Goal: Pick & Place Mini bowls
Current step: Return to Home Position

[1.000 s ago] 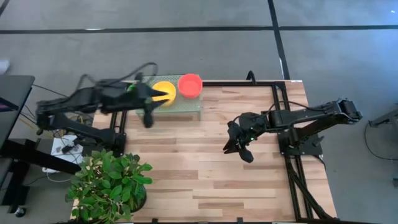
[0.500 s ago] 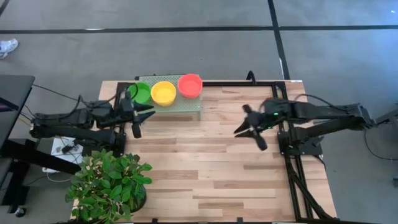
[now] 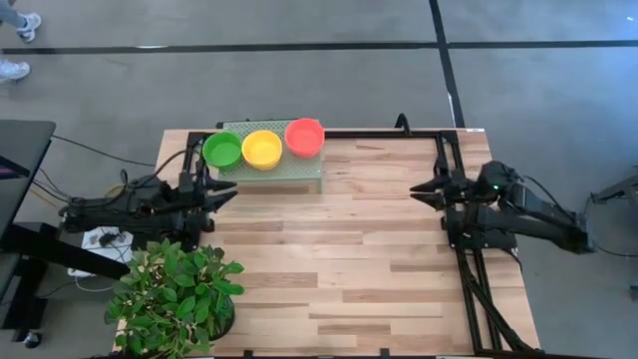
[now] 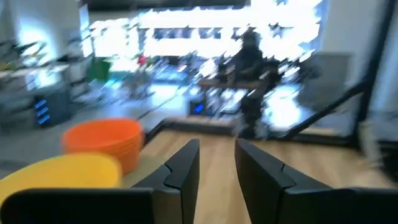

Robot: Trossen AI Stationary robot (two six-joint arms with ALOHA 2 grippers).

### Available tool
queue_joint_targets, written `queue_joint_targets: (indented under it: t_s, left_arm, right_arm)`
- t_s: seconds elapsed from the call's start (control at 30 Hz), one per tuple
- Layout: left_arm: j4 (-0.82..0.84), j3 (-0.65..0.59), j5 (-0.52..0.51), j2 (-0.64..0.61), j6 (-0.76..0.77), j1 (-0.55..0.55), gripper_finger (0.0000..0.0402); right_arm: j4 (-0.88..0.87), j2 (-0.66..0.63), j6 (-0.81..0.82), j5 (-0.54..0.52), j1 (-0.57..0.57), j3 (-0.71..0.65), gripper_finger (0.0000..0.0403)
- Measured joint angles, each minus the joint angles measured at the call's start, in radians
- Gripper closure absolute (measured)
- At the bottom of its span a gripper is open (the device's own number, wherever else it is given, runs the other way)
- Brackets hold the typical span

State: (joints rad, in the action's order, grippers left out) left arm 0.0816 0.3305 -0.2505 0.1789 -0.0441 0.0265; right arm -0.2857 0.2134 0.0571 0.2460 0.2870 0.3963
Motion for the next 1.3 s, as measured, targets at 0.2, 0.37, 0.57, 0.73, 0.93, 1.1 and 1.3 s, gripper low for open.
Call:
queue_joint_targets:
  t_s: [0.2,0.37,0.57,0.73,0.93,1.1,1.3]
  left_arm:
    - [-0.031,-0.108,0.113,-0.178,0.056,0.0,0.0298]
    - [-0.13,-0.18,0.116,-0.153,0.072,0.0,0.0298]
    - [-0.287,-0.27,0.124,-0.153,0.072,-0.001,0.0298]
    - [-0.357,-0.314,0.124,-0.154,0.072,-0.002,0.0298]
    - [-0.351,-0.325,0.125,-0.15,0.072,-0.002,0.0298]
    - [-0.353,-0.325,0.124,-0.151,0.06,-0.002,0.0298]
    - [-0.352,-0.325,0.122,-0.144,0.079,-0.002,0.0298]
  right_arm:
    - [-0.029,-0.206,0.022,0.019,0.011,-0.082,0.0333]
    - [-0.053,-0.194,0.024,0.015,0.003,-0.092,0.0333]
    - [-0.046,-0.21,0.046,0.016,-0.005,-0.093,0.0333]
    - [0.1,-0.208,0.046,0.015,-0.004,-0.173,0.0333]
    - [0.212,-0.21,0.067,0.015,0.021,-0.248,0.0333]
    - [0.29,-0.21,0.103,0.015,0.02,-0.339,0.0333]
    - [0.394,-0.207,0.109,-0.009,0.015,-0.388,0.0333]
